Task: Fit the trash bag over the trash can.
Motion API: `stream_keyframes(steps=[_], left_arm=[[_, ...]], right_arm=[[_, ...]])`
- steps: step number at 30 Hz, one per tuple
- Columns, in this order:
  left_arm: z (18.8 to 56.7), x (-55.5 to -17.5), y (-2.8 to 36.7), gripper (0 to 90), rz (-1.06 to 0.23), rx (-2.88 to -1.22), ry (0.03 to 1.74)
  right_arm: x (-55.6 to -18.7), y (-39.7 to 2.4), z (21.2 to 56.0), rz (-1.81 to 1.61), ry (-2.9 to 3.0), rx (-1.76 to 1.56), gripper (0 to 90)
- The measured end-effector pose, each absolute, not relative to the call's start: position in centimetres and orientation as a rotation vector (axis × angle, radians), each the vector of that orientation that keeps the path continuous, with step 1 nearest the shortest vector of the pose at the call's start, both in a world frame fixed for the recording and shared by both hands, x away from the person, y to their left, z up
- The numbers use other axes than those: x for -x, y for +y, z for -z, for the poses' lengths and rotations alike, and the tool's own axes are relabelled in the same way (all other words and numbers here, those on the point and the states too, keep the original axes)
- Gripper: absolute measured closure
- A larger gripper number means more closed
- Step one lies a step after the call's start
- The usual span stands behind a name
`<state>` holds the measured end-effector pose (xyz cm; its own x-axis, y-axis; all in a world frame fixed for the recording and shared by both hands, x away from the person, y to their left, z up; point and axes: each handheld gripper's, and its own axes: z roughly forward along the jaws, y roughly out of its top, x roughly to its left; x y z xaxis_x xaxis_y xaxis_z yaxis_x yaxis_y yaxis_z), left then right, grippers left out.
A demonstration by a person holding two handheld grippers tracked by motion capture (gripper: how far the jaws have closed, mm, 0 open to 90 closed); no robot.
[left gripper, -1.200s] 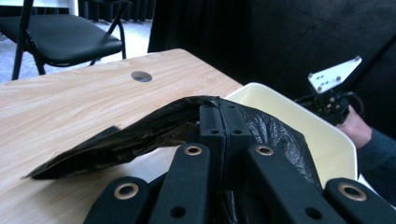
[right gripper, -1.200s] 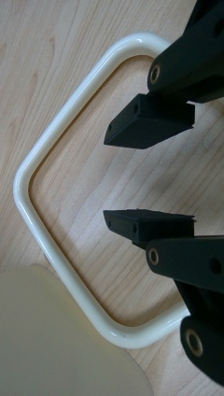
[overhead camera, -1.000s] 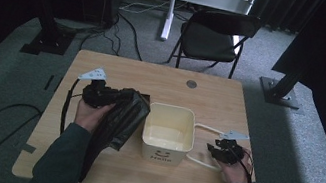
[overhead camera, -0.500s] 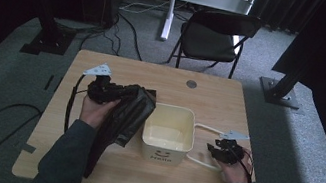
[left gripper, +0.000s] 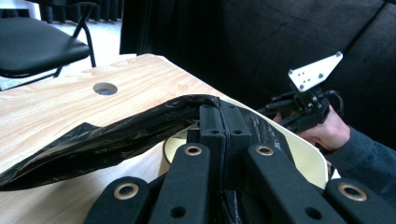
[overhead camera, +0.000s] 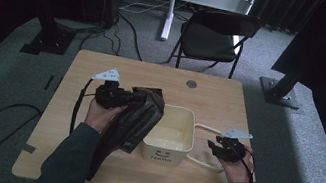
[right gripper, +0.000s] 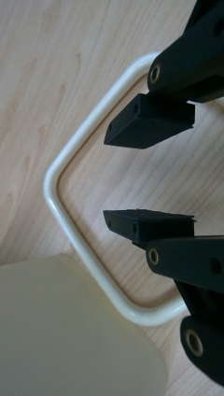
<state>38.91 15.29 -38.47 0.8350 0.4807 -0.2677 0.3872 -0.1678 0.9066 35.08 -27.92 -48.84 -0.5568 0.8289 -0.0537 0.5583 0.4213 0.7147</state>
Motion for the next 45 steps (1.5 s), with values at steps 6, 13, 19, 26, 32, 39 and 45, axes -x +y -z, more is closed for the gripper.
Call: stream_keyframes(steps=[6, 13, 19, 26, 32, 39, 45], left_arm=[[38.6, -39.0, 14.3, 90.0, -0.074, -1.801, 0.642], [38.5, -39.0, 13.2, 90.0, -0.063, -1.817, 0.618], [38.4, -38.8, 12.3, 90.0, -0.052, -1.834, 0.586], [38.4, -38.5, 11.6, 90.0, -0.036, -1.848, 0.548], [38.3, -38.3, 10.8, 90.0, -0.014, -1.854, 0.523], [37.8, -38.0, 10.3, 89.9, -0.005, -1.861, 0.487], [37.1, -37.7, 10.0, 89.9, 0.005, -1.846, 0.459]], right_arm=[[-35.0, -27.7, 48.5, -0.934, 2.277, -1.173, 56.8], [-35.1, -27.6, 48.3, -0.942, 2.277, -1.167, 56.8], [-35.1, -27.5, 48.2, -0.946, 2.275, -1.164, 56.8], [-35.1, -27.3, 47.9, -0.957, 2.274, -1.153, 56.7], [-34.8, -26.9, 47.0, -0.984, 2.263, -1.123, 56.4], [-34.7, -26.6, 45.5, -1.026, 2.233, -1.091, 55.9], [-34.8, -26.3, 44.8, -1.066, 2.225, -1.081, 55.8]])
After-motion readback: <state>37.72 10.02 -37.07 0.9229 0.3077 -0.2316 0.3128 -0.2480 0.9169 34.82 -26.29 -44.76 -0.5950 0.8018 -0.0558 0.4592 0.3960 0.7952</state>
